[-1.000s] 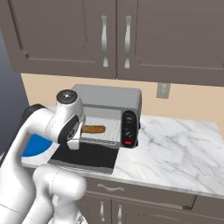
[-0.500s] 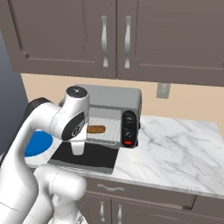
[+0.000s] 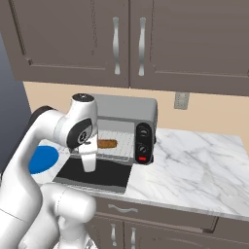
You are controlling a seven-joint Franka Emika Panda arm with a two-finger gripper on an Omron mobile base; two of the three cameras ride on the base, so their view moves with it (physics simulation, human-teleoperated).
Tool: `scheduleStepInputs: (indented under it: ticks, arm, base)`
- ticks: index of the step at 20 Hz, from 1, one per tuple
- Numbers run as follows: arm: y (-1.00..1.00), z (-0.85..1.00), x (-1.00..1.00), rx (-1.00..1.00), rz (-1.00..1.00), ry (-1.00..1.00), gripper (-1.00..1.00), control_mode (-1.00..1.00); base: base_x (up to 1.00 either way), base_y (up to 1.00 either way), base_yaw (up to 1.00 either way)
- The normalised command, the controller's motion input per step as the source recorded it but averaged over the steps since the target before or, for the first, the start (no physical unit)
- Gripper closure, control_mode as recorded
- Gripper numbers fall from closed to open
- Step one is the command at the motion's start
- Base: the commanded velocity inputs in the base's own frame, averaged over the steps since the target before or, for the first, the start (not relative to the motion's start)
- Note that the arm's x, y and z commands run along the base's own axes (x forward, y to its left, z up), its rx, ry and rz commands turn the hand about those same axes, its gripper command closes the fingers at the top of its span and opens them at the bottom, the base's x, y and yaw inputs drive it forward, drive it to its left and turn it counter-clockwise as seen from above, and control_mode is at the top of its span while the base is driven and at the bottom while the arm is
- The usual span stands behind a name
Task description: Pull the toaster oven rack outwards. Pick up the baguette from the plate and place it on the toaster oven rack. Close the toaster oven door fully and set the temperature to the lowest setting.
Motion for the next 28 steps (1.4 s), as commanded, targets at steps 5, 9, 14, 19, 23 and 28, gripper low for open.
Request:
scheduleStepInputs:
  ticks: [5,9,14,19,23,28]
  arm:
    - [0.01,-0.22,0.00,-0.10,0.05,0.00,-1.00,-1.00]
    - [0.06,-0.20,0.00,-0.10,0.05,0.00,-1.00,-1.00]
    - [0.01,-0.08,0.00,-0.06,0.09,0.00,-1.00,-1.00]
    - [0.00,-0.20,0.00,-0.05,0.12,0.00,-1.00,-1.00]
    - [0.00,-0.28,0.02,-0.04,0.13,0.02,-1.00,-1.00]
    - [0.00,-0.23,0.02,-0.03,0.12,0.00,-1.00,-1.00]
  base:
    - [0.00,0.00,0.00]
    - [0.00,0.00,0.00]
    - [0.00,0.00,0.00]
    - [0.00,0.00,0.00]
    - [0.00,0.00,0.00]
    - [0.00,0.00,0.00]
